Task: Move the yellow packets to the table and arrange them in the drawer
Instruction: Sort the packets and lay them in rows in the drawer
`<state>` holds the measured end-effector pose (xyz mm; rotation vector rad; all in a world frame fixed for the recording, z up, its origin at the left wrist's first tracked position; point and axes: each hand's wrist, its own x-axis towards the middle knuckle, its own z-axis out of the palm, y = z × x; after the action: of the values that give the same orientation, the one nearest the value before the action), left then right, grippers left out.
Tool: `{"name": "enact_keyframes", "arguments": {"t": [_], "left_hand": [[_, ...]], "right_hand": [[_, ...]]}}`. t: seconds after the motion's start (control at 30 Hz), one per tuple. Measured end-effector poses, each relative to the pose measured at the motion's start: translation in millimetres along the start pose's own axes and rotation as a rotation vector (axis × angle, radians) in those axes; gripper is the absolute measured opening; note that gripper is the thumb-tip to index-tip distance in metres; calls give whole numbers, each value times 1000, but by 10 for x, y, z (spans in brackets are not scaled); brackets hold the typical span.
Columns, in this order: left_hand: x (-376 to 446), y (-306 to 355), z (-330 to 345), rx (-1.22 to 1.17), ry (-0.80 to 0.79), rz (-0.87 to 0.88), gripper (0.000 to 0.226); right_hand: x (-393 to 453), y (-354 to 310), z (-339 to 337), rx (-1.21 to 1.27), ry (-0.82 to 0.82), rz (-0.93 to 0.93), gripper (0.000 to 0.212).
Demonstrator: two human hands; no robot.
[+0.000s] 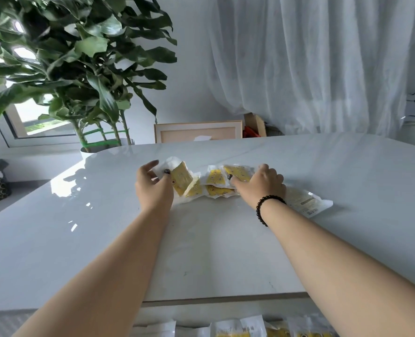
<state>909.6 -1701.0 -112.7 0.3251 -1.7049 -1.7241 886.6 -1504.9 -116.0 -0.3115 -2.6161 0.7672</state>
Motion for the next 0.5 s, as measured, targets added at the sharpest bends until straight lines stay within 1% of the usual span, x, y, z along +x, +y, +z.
{"name": "enact_keyframes", "arguments": {"t": [0.03, 0.1, 0.13, 0.2, 0.27, 0.33, 0.43, 0.5], "left_hand": [[-9, 7, 4, -21, -11, 6, 40], [-32, -1, 23, 2, -64, 32, 40], [-45, -6, 30, 40, -106, 42, 45], [-49, -36, 44, 157, -215, 37, 64], [-43, -57, 47, 308, -302, 27, 79], [-46, -44, 50, 400, -336, 35, 86], [-64, -17, 49, 358, -330, 36, 85], [-68, -12, 37, 258, -283, -1, 78]], "right_hand": [[16, 4, 16, -50, -38, 37, 73], [45, 7, 36, -151, -77, 32, 80], [59, 6, 35, -172, -94, 13, 78], [66, 10, 14, -156, -133, -18, 69], [78, 30, 1, -86, -151, -36, 61], [90, 52, 14, 58, -132, -44, 51], [90, 61, 26, 330, -62, -52, 33], [60, 59, -25, 401, -41, -45, 30]]}}
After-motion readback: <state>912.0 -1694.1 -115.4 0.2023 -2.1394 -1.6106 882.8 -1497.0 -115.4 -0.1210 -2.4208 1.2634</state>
